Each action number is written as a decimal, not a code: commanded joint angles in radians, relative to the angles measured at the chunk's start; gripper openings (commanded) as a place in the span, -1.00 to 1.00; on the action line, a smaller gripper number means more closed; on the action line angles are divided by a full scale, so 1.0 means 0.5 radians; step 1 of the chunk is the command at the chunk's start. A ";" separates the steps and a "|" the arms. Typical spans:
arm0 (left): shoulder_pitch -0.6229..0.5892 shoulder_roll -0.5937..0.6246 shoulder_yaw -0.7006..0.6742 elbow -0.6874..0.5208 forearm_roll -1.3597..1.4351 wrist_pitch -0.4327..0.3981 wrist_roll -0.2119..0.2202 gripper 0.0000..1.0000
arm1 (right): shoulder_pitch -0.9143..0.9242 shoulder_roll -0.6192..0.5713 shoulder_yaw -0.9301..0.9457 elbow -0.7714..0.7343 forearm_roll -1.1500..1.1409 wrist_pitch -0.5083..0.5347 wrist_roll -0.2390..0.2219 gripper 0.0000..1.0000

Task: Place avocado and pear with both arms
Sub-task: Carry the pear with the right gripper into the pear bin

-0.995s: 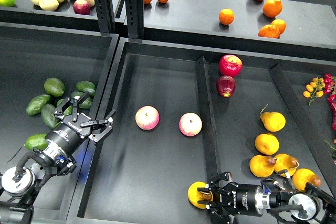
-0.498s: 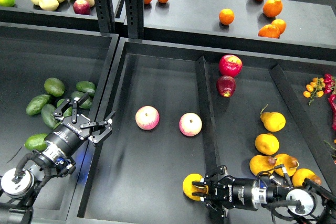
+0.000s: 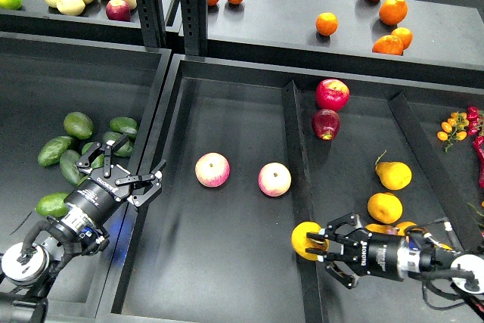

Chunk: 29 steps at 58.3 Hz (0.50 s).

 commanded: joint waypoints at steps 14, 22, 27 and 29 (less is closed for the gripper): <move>0.009 0.000 0.013 0.001 0.000 0.000 0.000 0.97 | -0.158 -0.187 0.000 -0.098 -0.027 0.000 0.000 -0.55; 0.018 0.000 0.022 -0.002 0.000 0.000 0.000 0.97 | -0.179 -0.184 0.003 -0.162 -0.119 0.000 0.000 -0.54; 0.027 0.000 0.022 -0.002 0.000 0.000 0.000 0.97 | -0.185 -0.175 0.027 -0.227 -0.165 0.000 0.000 -0.54; 0.027 0.000 0.022 -0.002 0.000 0.000 0.000 0.97 | -0.191 -0.169 0.030 -0.248 -0.178 0.000 0.000 -0.53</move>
